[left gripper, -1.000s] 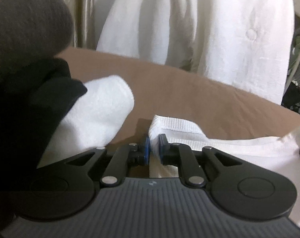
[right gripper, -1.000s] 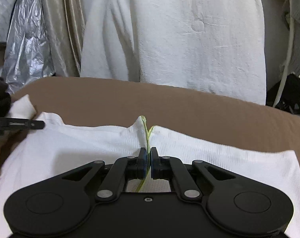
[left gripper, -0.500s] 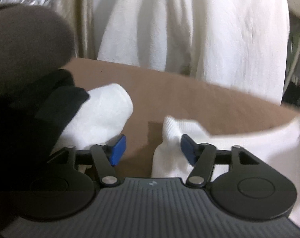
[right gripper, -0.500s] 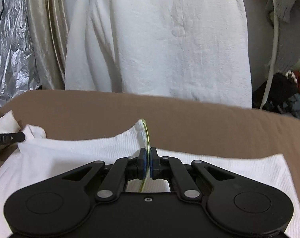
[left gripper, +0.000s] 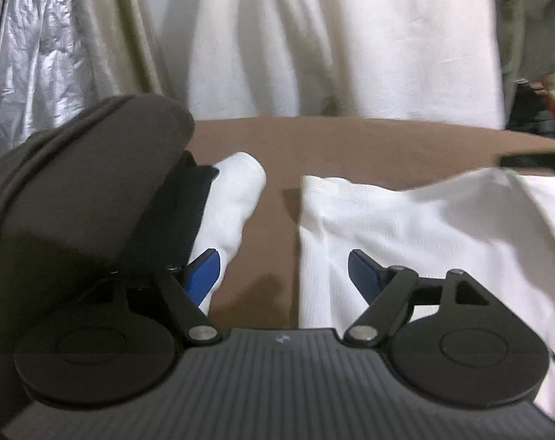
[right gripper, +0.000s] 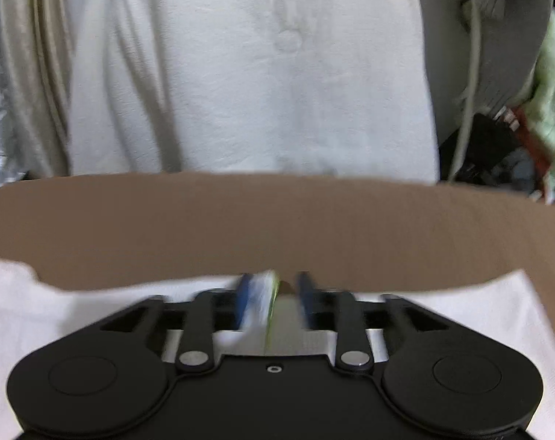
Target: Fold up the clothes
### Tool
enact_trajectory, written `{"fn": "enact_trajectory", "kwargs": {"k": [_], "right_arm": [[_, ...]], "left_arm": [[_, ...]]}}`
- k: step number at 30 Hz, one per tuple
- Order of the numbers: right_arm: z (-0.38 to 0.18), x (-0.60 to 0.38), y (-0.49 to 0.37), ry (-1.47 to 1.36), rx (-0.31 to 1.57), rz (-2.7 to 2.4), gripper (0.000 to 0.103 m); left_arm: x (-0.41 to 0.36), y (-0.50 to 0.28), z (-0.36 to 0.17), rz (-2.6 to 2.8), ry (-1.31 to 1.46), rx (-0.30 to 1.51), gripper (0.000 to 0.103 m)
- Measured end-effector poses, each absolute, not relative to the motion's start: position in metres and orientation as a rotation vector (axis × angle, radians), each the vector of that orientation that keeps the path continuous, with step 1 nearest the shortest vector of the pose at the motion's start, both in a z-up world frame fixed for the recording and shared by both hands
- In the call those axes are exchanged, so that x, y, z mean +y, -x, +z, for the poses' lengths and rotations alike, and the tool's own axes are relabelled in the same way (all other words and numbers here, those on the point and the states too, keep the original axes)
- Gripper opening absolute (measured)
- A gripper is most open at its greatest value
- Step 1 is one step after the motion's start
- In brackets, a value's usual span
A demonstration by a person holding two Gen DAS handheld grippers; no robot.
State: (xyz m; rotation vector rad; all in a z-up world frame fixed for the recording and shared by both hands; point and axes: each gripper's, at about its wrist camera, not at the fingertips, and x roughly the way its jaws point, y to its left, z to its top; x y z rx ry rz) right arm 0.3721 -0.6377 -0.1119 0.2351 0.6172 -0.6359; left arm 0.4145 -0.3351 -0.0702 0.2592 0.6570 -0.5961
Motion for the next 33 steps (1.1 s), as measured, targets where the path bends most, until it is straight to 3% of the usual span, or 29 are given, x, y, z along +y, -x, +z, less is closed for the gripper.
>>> {"fn": "enact_trajectory", "kwargs": {"k": [7, 11, 14, 16, 20, 23, 24, 25, 26, 27, 30, 33], "right_arm": [[-0.079, -0.608, -0.333, -0.345, 0.558, -0.463, 0.044], [-0.092, -0.573, -0.257, -0.536, 0.483, -0.295, 0.044], [-0.11, -0.545, -0.216, -0.549, 0.54, -0.229, 0.044], [-0.114, -0.54, -0.201, -0.547, 0.567, -0.241, 0.044], [-0.113, -0.537, -0.174, -0.574, 0.595, -0.276, 0.044], [-0.098, -0.535, -0.16, -0.517, 0.593, -0.322, 0.044], [-0.096, -0.534, -0.155, -0.504, 0.592, -0.336, 0.044], [-0.094, -0.533, -0.15, -0.492, 0.59, -0.35, 0.044], [-0.092, -0.531, -0.143, -0.494, 0.588, -0.354, 0.044], [-0.09, -0.53, -0.137, -0.497, 0.585, -0.357, 0.044], [-0.091, -0.528, -0.123, -0.499, 0.604, -0.367, 0.044], [-0.095, -0.526, -0.109, -0.478, 0.638, -0.372, 0.044]], "left_arm": [[-0.286, -0.336, -0.082, -0.586, -0.435, 0.749, 0.077], [-0.243, -0.301, -0.103, -0.562, -0.331, 0.876, 0.08], [-0.229, -0.293, -0.127, -0.549, -0.312, 0.961, 0.082], [-0.225, -0.29, -0.136, -0.529, -0.314, 0.968, 0.095], [-0.225, -0.294, -0.147, -0.569, -0.27, 0.921, 0.103], [-0.223, -0.289, -0.163, -0.62, -0.303, 0.81, 0.103], [-0.221, -0.284, -0.164, -0.628, -0.32, 0.784, 0.09], [-0.219, -0.278, -0.16, -0.653, -0.324, 0.773, 0.037], [-0.218, -0.273, -0.152, -0.683, -0.32, 0.776, 0.008], [-0.22, -0.268, -0.143, -0.671, -0.327, 0.768, 0.001], [-0.215, -0.255, -0.118, -0.598, -0.321, 0.723, 0.001], [-0.192, -0.26, -0.105, -0.555, -0.152, 0.82, 0.002]]}}
